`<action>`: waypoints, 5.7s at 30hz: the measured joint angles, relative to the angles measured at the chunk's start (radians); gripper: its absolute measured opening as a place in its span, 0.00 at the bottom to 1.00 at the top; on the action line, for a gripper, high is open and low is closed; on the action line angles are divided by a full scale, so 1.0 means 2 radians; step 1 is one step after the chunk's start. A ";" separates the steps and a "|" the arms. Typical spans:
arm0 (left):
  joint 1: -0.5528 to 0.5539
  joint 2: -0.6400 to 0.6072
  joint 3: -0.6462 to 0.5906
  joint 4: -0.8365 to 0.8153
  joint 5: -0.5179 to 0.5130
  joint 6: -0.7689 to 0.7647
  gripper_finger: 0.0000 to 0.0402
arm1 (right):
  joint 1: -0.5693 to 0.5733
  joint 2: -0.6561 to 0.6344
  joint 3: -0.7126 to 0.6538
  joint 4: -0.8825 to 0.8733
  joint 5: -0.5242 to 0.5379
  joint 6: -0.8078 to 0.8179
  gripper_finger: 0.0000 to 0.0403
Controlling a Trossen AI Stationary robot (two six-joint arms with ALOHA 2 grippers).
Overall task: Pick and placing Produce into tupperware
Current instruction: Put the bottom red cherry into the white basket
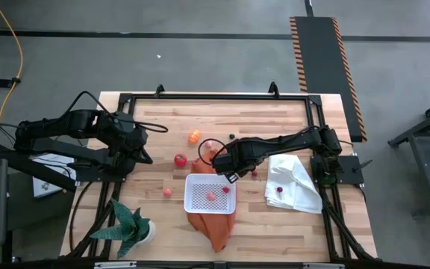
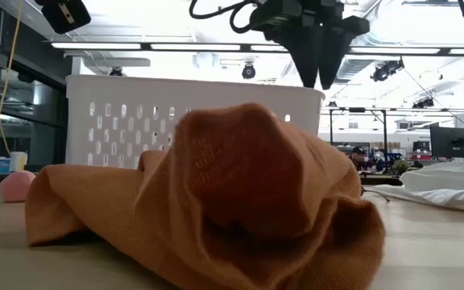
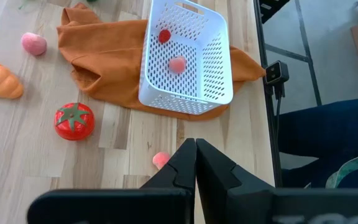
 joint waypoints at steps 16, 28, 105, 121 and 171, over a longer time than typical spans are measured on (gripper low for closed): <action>0.000 0.000 0.000 -0.001 0.000 0.000 0.00 | 0.038 -0.023 -0.010 0.000 -0.023 0.146 0.39; 0.000 0.000 0.000 -0.001 0.000 0.000 0.00 | 0.094 -0.032 -0.026 -0.001 -0.038 0.277 0.39; 0.000 0.000 0.000 0.001 0.000 -0.010 0.00 | 0.088 -0.313 -0.570 0.365 -0.107 0.442 0.39; 0.000 0.000 0.000 -0.011 0.000 -0.010 0.00 | 0.073 -0.313 -0.573 0.370 -0.130 0.434 0.39; 0.000 0.000 0.000 -0.024 0.000 -0.002 0.00 | 0.069 -0.293 -0.585 0.398 -0.147 0.434 0.39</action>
